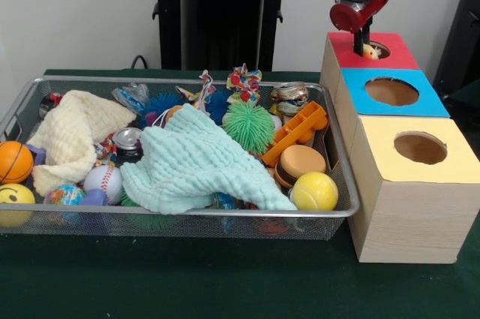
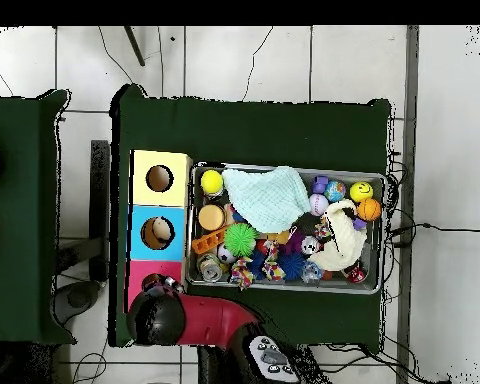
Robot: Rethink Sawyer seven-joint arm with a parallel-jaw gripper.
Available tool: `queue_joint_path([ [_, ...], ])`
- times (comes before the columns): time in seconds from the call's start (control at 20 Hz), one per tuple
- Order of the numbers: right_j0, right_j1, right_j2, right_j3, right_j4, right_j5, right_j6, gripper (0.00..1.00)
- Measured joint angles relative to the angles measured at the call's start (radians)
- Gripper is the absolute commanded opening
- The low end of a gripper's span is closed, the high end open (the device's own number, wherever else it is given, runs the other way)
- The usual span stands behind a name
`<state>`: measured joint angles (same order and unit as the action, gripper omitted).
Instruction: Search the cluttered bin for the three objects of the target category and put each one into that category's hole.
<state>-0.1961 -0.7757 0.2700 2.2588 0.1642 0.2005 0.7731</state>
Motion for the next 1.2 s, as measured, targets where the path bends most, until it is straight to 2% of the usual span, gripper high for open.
queue_joint_path([
  [1.2, 0.019, -0.031, -0.018, 0.000, 0.008, 0.029, 0.000, 0.00],
])
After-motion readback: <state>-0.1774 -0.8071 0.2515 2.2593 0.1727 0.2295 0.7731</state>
